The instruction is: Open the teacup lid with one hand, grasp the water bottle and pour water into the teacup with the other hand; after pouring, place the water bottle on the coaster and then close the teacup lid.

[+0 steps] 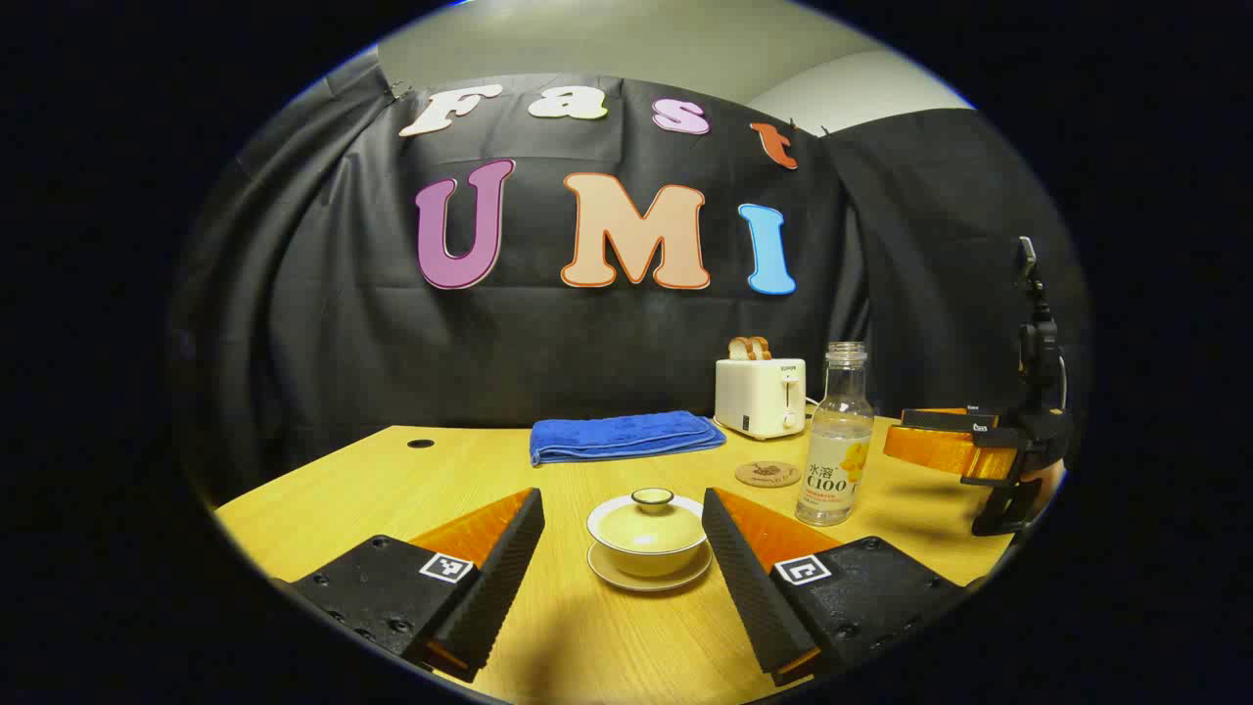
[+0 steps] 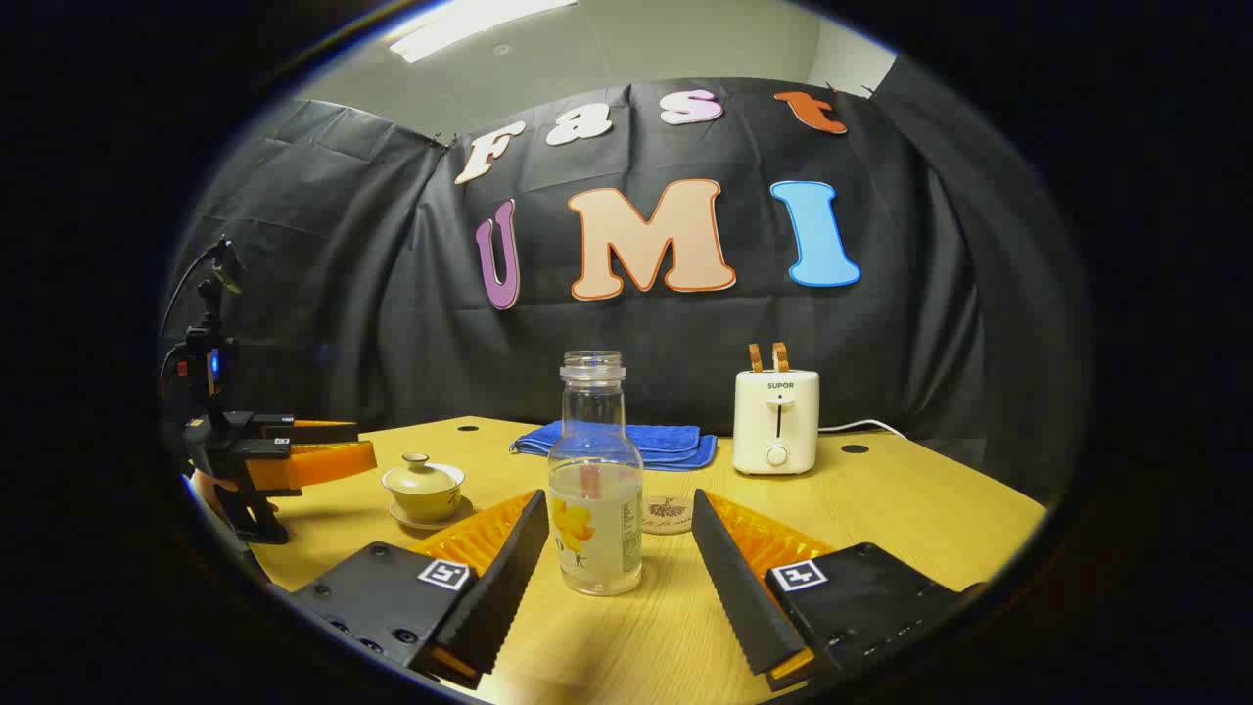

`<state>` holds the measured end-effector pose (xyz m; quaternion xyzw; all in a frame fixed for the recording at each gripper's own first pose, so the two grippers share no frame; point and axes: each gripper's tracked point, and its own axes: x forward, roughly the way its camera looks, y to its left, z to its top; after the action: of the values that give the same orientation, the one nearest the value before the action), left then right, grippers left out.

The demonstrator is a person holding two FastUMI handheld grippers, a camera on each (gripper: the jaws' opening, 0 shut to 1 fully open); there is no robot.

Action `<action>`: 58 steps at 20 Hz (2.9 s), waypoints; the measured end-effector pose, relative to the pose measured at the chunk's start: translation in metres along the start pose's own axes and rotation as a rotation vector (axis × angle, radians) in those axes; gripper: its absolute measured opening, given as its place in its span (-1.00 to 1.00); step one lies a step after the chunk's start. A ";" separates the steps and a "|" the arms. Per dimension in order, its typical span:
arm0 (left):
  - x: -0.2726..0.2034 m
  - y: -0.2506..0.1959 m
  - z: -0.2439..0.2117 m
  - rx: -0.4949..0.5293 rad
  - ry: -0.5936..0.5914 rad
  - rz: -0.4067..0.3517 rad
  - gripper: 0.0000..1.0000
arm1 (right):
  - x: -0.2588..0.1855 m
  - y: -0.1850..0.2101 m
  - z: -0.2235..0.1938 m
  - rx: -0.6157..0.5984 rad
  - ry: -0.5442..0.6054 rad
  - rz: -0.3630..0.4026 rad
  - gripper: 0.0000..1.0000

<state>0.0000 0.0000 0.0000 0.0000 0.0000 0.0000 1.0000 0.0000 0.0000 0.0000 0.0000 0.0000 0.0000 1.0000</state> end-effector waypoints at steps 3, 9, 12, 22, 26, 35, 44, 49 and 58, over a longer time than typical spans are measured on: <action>0.001 0.006 -0.001 0.000 0.002 0.025 0.91 | 0.001 -0.002 0.000 0.000 0.000 -0.003 0.89; 0.001 0.003 -0.001 0.000 0.003 0.016 0.91 | 0.001 -0.001 -0.001 0.000 0.000 -0.004 0.89; 0.001 0.005 -0.002 0.001 0.007 0.023 0.91 | 0.002 -0.004 0.000 0.000 -0.001 -0.012 0.89; 0.001 0.005 -0.001 0.000 0.006 0.028 0.91 | 0.001 -0.004 -0.001 -0.001 -0.003 -0.011 0.89; 0.003 -0.004 -0.001 -0.001 0.006 -0.008 0.91 | 0.000 -0.004 0.000 -0.001 -0.003 -0.011 0.89; 0.024 -0.009 -0.002 0.000 0.009 -0.033 0.91 | -0.003 -0.002 0.001 0.001 -0.003 -0.008 0.89; 0.062 -0.018 -0.010 -0.001 0.051 -0.061 0.60 | -0.002 -0.001 0.001 0.001 -0.002 -0.008 0.89; 0.065 -0.020 -0.012 -0.003 0.068 -0.069 0.17 | -0.003 -0.001 0.001 0.001 -0.002 -0.009 0.89; 0.068 -0.020 -0.017 -0.010 0.099 -0.070 -0.39 | -0.004 -0.001 0.002 0.001 -0.001 -0.009 0.83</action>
<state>0.0680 -0.0200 -0.0173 -0.0051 0.0495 -0.0348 0.9982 -0.0039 -0.0010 0.0022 0.0005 -0.0003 -0.0046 1.0000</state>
